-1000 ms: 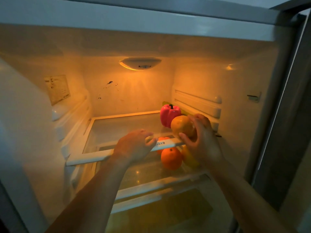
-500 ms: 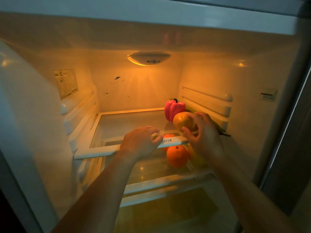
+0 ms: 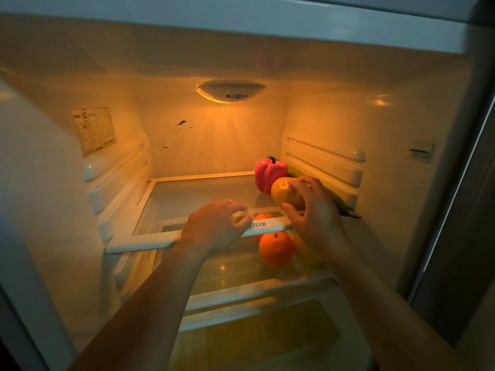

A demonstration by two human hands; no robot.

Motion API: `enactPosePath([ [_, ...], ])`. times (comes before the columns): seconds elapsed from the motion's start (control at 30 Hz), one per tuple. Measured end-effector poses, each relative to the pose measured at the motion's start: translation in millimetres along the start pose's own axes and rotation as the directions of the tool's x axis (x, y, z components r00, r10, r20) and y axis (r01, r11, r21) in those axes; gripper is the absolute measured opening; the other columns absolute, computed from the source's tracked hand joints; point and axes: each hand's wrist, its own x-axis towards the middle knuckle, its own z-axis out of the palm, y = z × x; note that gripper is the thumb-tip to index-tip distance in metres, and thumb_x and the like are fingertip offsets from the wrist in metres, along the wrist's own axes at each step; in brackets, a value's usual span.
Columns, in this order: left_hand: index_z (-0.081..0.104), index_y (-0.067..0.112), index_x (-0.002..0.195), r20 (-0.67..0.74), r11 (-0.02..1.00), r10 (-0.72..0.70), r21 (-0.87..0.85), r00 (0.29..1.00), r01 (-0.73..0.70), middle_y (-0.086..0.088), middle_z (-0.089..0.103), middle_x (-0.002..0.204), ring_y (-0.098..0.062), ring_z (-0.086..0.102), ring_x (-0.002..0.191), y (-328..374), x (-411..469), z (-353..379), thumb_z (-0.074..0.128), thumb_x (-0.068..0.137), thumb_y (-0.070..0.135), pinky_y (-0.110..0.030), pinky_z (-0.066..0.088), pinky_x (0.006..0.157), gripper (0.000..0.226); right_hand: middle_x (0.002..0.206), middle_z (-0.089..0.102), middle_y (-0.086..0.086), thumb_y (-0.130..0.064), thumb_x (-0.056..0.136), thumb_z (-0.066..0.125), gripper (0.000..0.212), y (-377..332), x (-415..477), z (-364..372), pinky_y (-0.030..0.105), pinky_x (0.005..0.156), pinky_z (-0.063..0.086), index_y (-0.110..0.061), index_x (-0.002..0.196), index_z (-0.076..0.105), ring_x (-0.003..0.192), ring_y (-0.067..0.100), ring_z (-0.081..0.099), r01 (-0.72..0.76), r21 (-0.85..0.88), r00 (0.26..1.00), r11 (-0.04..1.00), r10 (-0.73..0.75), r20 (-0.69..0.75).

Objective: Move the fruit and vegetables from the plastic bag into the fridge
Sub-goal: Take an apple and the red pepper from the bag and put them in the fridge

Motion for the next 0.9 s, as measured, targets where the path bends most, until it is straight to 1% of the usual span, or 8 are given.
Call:
enactPosePath([
  [0.33,0.057,0.033,0.122,-0.038,0.999,-0.001,-0.032,0.999,0.000,0.011,0.055,0.132,-0.012,0.048,0.118,-1.3,0.9,1.6,0.043,0.088,0.053,-0.032,0.042,0.090,0.041,0.139,0.041,-0.002,-0.023,0.086,0.063,0.054,0.7,5.9,2.9,0.035,0.098,0.047,-0.024,0.136,0.042,0.124,0.017,0.042,0.000,0.015,1.000,1.000,0.000,0.003],
  [0.57,0.058,0.035,0.119,-0.049,0.999,-0.012,-0.052,0.999,0.010,0.011,0.056,0.130,-0.012,0.049,0.117,-6.6,4.5,5.2,0.047,0.087,0.054,-0.035,0.044,0.093,0.039,0.143,0.038,-0.003,-0.027,0.088,0.061,0.053,-0.1,0.8,-2.7,0.035,0.100,0.044,-0.028,0.136,0.041,0.128,0.017,0.039,0.030,0.005,1.000,1.000,-0.030,-0.004],
  [0.67,0.059,0.035,0.118,-0.045,0.998,-0.013,-0.060,0.999,0.010,0.010,0.057,0.129,-0.013,0.050,0.114,-6.4,5.6,6.8,0.048,0.086,0.054,-0.035,0.044,0.091,0.039,0.140,0.042,-0.002,-0.027,0.086,0.063,0.051,0.9,-4.3,-8.1,0.032,0.098,0.045,-0.026,0.134,0.045,0.125,0.017,0.042,0.056,0.017,0.998,0.998,-0.055,-0.035],
  [0.77,0.063,0.034,0.112,-0.057,0.996,-0.020,-0.090,0.998,0.015,0.006,0.061,0.122,-0.015,0.053,0.110,-8.4,6.7,7.0,0.052,0.084,0.053,-0.035,0.045,0.089,0.035,0.134,0.047,0.000,-0.025,0.084,0.066,0.048,3.8,-11.7,-12.8,0.029,0.091,0.047,-0.024,0.130,0.049,0.119,0.017,0.046,0.080,0.034,0.995,0.996,-0.078,-0.057],
  [0.9,0.068,0.033,0.101,-0.120,0.994,-0.013,-0.106,0.993,0.000,0.003,0.067,0.113,-0.017,0.057,0.102,-7.6,-1.4,2.9,0.054,0.081,0.053,-0.034,0.046,0.086,0.031,0.124,0.054,0.005,-0.022,0.080,0.069,0.041,6.6,-23.5,-14.7,0.035,0.088,0.049,-0.018,0.119,0.058,0.112,0.022,0.052,0.122,0.077,0.988,0.990,-0.114,-0.100],
])
